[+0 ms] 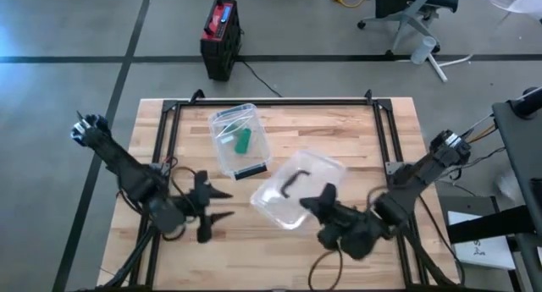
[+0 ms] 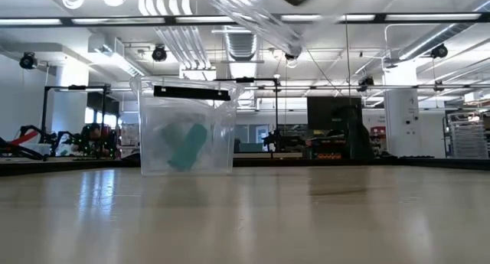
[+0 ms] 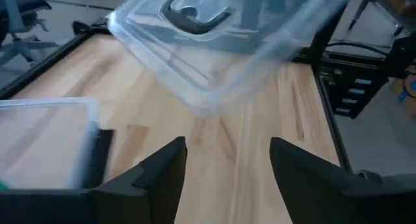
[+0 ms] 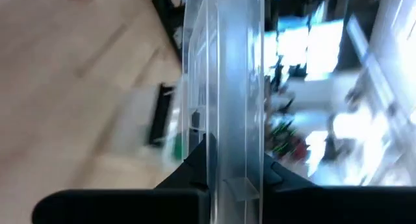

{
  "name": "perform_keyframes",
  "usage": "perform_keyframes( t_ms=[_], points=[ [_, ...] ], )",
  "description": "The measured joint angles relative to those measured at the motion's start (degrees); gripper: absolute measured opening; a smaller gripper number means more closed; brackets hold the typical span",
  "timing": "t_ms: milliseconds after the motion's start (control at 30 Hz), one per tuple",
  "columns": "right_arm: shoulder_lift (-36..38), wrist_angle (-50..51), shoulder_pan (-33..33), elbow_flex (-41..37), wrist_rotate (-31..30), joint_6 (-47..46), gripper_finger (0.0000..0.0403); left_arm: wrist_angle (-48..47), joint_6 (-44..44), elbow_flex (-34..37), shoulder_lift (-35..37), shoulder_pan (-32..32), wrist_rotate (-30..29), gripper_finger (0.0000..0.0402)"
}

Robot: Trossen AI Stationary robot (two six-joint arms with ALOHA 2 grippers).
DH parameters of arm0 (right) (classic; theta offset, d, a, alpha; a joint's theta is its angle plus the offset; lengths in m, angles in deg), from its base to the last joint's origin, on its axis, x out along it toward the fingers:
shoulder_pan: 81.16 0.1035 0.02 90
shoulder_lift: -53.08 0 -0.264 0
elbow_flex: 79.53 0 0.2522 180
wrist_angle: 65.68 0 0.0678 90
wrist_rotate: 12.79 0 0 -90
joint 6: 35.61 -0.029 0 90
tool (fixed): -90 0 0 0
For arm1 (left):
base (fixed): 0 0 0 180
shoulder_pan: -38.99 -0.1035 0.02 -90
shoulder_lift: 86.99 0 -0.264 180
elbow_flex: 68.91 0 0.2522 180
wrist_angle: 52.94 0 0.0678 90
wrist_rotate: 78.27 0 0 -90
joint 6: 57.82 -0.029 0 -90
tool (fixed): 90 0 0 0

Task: Roll bandage
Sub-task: Close the transparent bin

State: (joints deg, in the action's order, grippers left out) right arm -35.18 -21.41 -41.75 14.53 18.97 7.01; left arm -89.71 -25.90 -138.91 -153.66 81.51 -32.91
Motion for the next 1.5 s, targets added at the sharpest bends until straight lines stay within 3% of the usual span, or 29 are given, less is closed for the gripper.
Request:
perform_keyframes(
  t_ms=[167,333,533,733,833,933,1067,1200,1267,1333,1433,1500],
  points=[
    [-1.1,-13.1,-5.8,-0.8,8.3,28.8,0.003,-4.0,-0.4,1.9,9.6,-2.1,0.6,0.0226],
    [-3.0,-15.2,-9.9,-0.9,16.7,45.5,0.003,2.4,-7.0,5.0,15.6,-2.6,0.6,0.0231],
    [-3.9,-16.0,-14.8,0.5,16.0,63.4,0.003,9.5,-9.0,7.2,14.5,-3.8,0.6,0.0224],
    [-3.7,-23.9,-19.6,4.5,12.7,68.6,0.0029,9.6,-11.6,7.2,13.4,-3.9,-0.4,0.0216],
    [-3.4,-29.0,-21.9,8.1,11.4,58.9,0.0029,12.1,-14.6,7.2,13.2,-3.6,-0.4,0.0211],
    [-2.5,-28.2,-23.8,12.8,10.0,39.9,0.0032,15.7,-20.7,7.2,12.4,-3.2,-0.4,0.0202],
    [0.1,-9.5,-25.3,22.3,13.5,5.6,0.0031,16.8,-24.6,7.2,11.0,-3.2,-3.8,0.0193],
    [3.7,11.3,-30.4,33.2,34.3,-31.9,0.003,14.6,-25.3,7.3,8.5,-3.3,-8.1,0.0194],
    [5.2,18.5,-34.6,35.7,45.3,-44.4,0.003,14.4,-25.9,7.8,6.6,-3.3,-10.4,0.0198],
    [6.4,23.6,-39.0,36.1,59.7,-51.0,0.003,14.5,-25.5,8.4,4.3,-3.4,-11.7,0.0202],
    [7.6,26.7,-43.7,34.5,86.9,-51.6,0.003,22.4,-24.4,9.6,-0.5,-4.5,-12.7,0.0205],
    [8.4,26.2,-43.7,33.3,96.8,-49.8,0.003,32.1,-29.4,11.0,-4.5,-5.2,-10.9,0.0203]
  ],
)
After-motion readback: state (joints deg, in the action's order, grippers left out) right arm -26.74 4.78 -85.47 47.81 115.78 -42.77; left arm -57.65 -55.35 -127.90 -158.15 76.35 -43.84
